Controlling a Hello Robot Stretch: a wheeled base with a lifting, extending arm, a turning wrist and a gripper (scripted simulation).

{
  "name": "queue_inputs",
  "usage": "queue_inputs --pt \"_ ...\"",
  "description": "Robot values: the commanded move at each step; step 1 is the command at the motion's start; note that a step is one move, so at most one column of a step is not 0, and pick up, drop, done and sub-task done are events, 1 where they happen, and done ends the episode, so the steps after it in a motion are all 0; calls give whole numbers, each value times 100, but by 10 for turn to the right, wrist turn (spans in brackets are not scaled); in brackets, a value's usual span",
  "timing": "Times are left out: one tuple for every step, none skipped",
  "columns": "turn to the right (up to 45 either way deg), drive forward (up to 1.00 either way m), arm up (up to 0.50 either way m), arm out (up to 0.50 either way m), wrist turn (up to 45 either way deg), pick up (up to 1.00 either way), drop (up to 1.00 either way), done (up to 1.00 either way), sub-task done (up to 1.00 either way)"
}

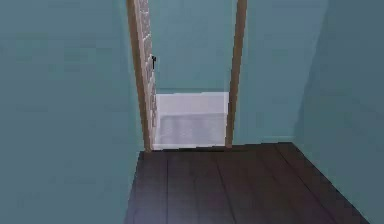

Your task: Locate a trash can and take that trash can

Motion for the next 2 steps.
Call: queue_inputs --pt "0 100 0 0 0 0 0 0 0" --pt "0 100 0 0 0 0 0 0 0"
